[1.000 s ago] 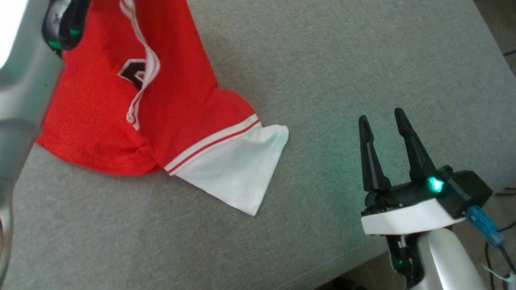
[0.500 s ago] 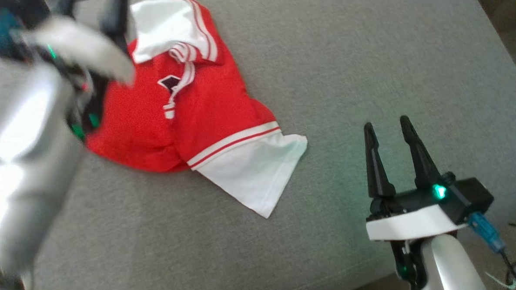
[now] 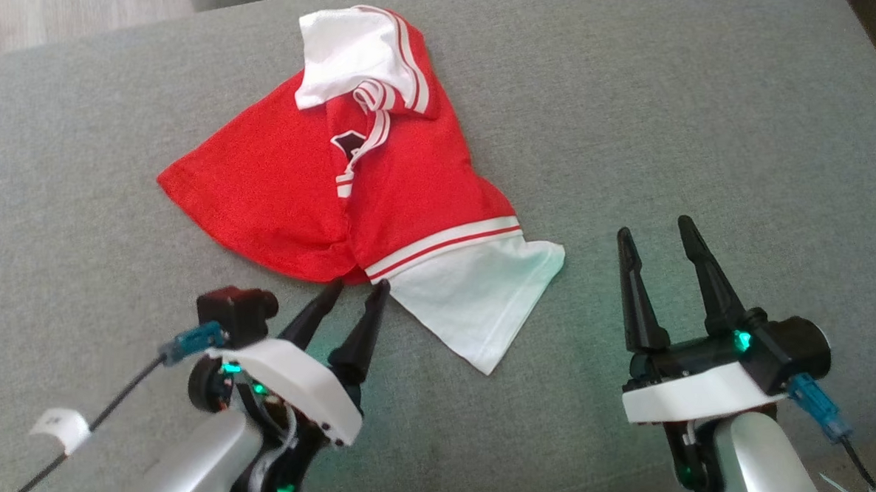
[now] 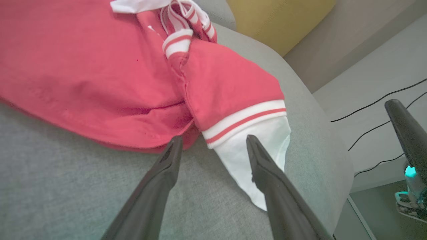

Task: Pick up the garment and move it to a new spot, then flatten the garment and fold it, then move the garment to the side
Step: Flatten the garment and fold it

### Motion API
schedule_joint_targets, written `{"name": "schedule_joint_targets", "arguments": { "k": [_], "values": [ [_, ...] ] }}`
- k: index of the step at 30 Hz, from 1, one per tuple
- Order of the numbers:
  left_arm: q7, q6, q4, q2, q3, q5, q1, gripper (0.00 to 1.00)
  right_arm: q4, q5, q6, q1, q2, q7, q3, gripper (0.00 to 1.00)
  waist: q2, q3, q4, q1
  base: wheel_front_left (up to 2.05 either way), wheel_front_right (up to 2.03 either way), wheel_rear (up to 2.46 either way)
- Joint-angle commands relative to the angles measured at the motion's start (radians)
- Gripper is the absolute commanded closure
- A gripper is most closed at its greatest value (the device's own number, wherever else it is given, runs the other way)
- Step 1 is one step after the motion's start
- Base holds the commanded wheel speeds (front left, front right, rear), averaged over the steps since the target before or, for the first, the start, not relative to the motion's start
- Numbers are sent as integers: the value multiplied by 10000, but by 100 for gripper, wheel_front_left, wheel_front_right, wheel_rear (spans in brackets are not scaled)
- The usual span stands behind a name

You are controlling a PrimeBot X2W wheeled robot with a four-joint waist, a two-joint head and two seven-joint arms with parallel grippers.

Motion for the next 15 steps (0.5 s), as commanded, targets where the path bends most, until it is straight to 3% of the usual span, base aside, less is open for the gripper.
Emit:
{"name": "schedule_joint_targets", "arguments": {
  "k": [1, 6, 15],
  "values": [
    [-14, 169, -493, 58, 293, -13, -241, 0, -280, -92, 77, -112, -29, -63, 247, 0, 0, 46, 39, 2, 0, 0, 0],
    [383, 176, -751, -233, -30, -389, 123, 0, -305, -137, 77, -153, -29, -63, 282, 0, 0, 273, 73, 2, 0, 0, 0],
    [796, 106, 303, -499, -225, -554, -166, 0, -336, -84, 77, -298, -29, -63, 358, 0, 0, 596, -178, 2, 0, 0, 0]
  ]
}}
